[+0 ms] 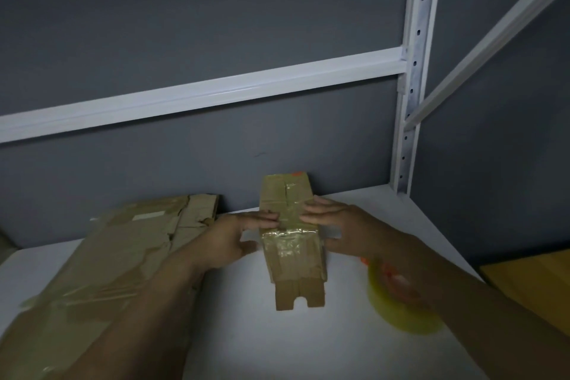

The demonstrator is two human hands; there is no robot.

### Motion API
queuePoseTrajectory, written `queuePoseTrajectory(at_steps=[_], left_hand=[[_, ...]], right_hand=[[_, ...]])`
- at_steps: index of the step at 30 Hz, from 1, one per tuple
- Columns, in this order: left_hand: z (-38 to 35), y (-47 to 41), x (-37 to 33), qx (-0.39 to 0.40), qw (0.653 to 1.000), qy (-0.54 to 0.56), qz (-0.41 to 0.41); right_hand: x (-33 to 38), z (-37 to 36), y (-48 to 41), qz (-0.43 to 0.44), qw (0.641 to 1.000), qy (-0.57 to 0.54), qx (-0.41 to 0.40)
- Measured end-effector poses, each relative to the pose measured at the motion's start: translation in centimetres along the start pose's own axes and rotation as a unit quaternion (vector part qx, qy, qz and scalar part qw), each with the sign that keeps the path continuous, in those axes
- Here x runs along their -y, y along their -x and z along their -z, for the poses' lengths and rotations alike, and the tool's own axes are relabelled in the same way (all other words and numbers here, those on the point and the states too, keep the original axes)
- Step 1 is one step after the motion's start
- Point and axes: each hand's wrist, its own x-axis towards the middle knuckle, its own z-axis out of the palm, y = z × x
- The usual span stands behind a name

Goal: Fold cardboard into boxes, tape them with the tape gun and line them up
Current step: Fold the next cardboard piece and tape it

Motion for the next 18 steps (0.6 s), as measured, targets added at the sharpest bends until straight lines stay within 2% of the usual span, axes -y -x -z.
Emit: queuePoseTrajectory(at_steps=[5,8,11,14,16,18], left_hand=[[-1.3,-0.7,1.1,-0.092,0.994,0.049,-0.046],[-2.9,-0.9,1.2,-0.16,0.985,0.043,-0.052],[-4.5,-1.2,0.5,-0.228,0.973,-0.023,-0.034],[-5.1,-1.2,0.2,-0.234,0.971,-0.051,-0.028],[-4.8,-0.8,0.2,-0.212,0.977,-0.024,-0.021],[-4.5,-0.7,0.2,-0.207,0.978,0.013,-0.023]], right_hand=[[-0.4,-0.2,0.0,0.008,1.0,-0.009,-0.01],[-0.1,-1.5,-0.3,-0.001,0.998,0.017,-0.063],[0.3,-3.5,-0.9,0.001,0.989,0.06,-0.134],[0.3,-3.5,-0.8,-0.007,0.992,0.052,-0.118],[0.0,-2.7,-0.5,-0.018,0.997,0.039,-0.071],[0.3,-2.2,-0.7,-0.035,0.996,0.024,-0.074]])
